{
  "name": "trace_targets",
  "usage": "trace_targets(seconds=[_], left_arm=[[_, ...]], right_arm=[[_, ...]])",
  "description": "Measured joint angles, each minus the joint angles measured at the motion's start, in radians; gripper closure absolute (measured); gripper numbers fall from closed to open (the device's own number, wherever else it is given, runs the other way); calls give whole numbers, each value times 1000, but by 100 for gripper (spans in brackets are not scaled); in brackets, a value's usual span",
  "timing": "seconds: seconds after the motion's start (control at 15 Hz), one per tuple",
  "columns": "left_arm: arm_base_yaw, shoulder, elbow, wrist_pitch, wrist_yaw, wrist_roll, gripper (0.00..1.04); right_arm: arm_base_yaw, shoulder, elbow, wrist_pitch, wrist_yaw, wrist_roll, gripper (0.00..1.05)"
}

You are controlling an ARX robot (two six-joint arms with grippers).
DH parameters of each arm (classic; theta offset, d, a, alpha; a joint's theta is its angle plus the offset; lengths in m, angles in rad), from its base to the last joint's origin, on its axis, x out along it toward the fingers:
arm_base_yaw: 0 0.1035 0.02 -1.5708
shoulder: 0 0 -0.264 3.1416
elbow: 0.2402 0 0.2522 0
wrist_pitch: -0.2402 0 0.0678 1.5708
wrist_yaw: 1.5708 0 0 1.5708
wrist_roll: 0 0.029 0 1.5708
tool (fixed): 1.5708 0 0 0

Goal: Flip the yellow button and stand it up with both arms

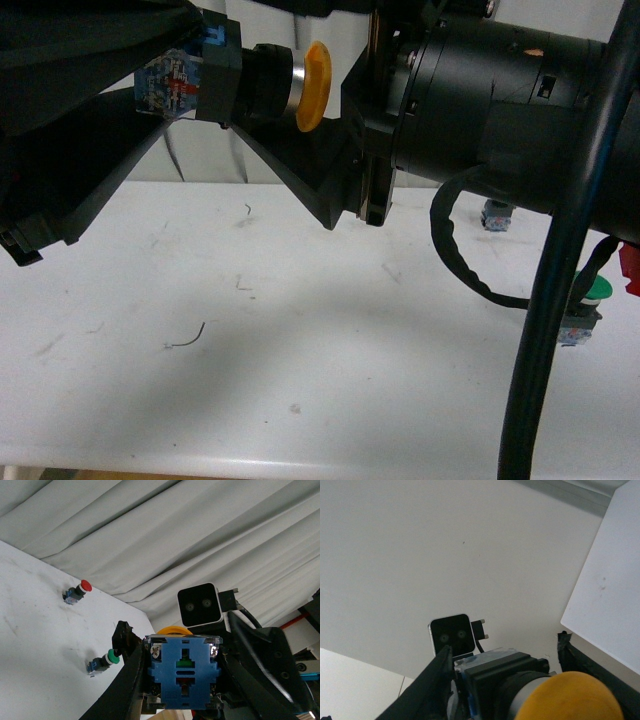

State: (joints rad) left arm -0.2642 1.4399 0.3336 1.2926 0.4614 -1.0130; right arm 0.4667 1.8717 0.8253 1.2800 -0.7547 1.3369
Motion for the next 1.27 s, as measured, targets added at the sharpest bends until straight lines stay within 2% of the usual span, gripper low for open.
trace_targets(seconds=[0.13, 0.27, 0.67, 0.74, 1.14, 1.27], left_arm=[[0, 1, 0, -4, 0, -10, 70], [-1, 6, 0, 2, 2, -45, 71], [-6, 10, -2, 2, -3, -53, 71], [-6, 11, -2, 2, -5, -55, 65], [-8, 15, -4, -6, -9, -21, 5], [-2, 16, -11, -6, -14, -20, 7]], right_arm=[[-2, 13, 1, 2, 6, 35, 54], [-3, 13, 2, 7, 4, 56, 64], [-10, 13, 2, 5, -10, 58, 65], [-10, 13, 2, 5, -12, 58, 65], [-12, 14, 2, 3, -21, 58, 68], [-17, 14, 2, 3, -22, 58, 68]])
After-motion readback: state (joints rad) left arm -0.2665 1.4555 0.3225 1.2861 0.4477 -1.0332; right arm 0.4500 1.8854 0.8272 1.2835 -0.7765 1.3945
